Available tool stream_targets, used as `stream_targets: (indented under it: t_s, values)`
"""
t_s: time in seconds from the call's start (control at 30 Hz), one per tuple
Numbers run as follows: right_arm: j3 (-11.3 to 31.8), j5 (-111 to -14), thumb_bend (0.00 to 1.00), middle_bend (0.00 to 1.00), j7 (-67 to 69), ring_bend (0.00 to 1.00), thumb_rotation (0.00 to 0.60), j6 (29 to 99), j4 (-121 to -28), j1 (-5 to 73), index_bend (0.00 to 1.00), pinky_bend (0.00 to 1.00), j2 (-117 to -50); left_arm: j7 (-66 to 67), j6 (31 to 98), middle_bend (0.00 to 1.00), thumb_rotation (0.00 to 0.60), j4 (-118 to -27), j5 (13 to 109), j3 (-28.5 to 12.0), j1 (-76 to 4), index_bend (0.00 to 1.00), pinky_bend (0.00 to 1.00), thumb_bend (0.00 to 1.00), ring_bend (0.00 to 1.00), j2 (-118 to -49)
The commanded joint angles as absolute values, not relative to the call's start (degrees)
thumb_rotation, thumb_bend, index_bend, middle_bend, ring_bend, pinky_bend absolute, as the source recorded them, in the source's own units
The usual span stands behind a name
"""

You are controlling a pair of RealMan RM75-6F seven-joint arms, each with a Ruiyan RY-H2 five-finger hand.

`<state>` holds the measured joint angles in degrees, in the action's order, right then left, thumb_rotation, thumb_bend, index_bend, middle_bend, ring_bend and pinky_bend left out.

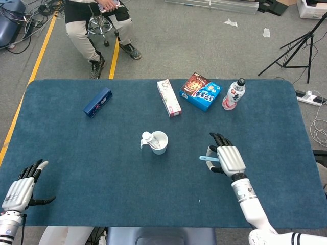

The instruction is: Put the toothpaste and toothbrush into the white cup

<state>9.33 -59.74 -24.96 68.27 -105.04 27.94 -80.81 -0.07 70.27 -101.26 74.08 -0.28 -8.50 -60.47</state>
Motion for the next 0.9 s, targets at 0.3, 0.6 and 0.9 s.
stream_targets:
  t_s: [0.3, 0.6, 0.9]
  values:
    - [15.4, -60.9, 0.29, 0.11, -22.4, 0.0, 0.6, 69.6, -109.5, 30.8, 0.6, 0.15, -80.1, 0.2, 70.4, 0.0, 0.6, -101.7, 74.2, -0.2, -8.5, 0.04, 0.0, 0.0, 0.0, -60.2]
    - [19.1, -60.3, 0.29, 0.12, -18.1, 0.0, 0.6, 68.8, -110.4, 33.5, 0.6, 0.15, -81.6, 0.1, 70.4, 0.0, 0.6, -101.7, 74.1, -0.2, -8.5, 0.04, 0.0, 0.0, 0.0, -60.1]
    - [22.0, -61.2, 0.29, 0.12, -14.4, 0.0, 0.6, 69.6, -107.9, 36.5, 0.6, 0.15, -86.0, -0.5, 70.4, 0.0, 0.6, -101.4, 74.0, 0.0, -8.2, 0.04, 0.0, 0.0, 0.0, -59.9]
